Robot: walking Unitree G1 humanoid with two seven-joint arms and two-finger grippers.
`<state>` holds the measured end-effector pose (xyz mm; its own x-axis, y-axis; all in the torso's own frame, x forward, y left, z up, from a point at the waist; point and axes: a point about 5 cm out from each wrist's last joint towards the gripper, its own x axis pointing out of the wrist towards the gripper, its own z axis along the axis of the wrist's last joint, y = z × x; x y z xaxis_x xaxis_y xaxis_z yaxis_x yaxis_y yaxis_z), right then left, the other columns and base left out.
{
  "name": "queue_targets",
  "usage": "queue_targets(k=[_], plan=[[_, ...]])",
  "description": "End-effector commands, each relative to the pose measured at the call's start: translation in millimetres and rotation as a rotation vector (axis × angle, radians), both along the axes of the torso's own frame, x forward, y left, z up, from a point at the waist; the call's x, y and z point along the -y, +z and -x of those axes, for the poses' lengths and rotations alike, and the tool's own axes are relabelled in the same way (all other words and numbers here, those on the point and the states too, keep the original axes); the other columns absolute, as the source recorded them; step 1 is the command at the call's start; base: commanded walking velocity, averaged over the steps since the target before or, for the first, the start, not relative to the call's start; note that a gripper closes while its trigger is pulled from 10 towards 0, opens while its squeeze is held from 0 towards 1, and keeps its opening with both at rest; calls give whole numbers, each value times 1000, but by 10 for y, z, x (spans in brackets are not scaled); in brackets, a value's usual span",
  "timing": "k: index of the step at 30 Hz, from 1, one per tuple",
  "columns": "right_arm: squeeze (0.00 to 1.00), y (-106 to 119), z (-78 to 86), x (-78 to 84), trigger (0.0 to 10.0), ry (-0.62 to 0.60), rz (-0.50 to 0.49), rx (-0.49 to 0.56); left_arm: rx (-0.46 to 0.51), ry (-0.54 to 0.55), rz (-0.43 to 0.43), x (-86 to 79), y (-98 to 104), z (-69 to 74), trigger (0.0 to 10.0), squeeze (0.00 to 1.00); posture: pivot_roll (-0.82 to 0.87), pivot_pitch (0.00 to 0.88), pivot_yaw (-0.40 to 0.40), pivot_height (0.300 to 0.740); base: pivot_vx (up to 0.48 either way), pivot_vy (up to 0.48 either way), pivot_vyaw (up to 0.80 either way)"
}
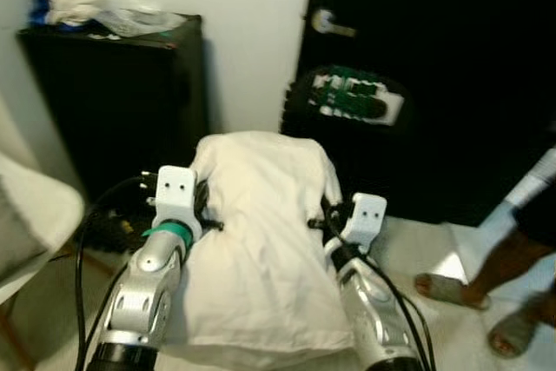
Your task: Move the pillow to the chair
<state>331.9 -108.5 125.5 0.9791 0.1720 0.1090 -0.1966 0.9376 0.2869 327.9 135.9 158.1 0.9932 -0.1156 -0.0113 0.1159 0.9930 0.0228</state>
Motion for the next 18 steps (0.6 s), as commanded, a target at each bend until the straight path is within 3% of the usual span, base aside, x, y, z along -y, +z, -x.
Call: queue_targets(k=[1, 5, 12, 18], plan=[[0, 145, -21, -91, 10000, 37, -2, 68, 28, -21, -5, 36, 43, 7, 10000, 0, 72, 0, -2, 740, 0, 0, -800], [0, 129, -17, -94, 10000, 52, 21, 61, 10, -27, 24, 34, -4, 63, 10000, 0, 46, 2, 31, 740, 0, 0, -800], [0, 75, 1, -29, 10000, 30, 14, 35, 12, -42, 31, 107, -44, 62, 10000, 0, 39, 0, 19, 740, 0, 0, -800], [0, 89, -8, -64, 10000, 52, 7, 20, 19, -24, 62, 93, -21, 63, 10000, 0, 23, 5, 11, 740, 0, 0, -216]])
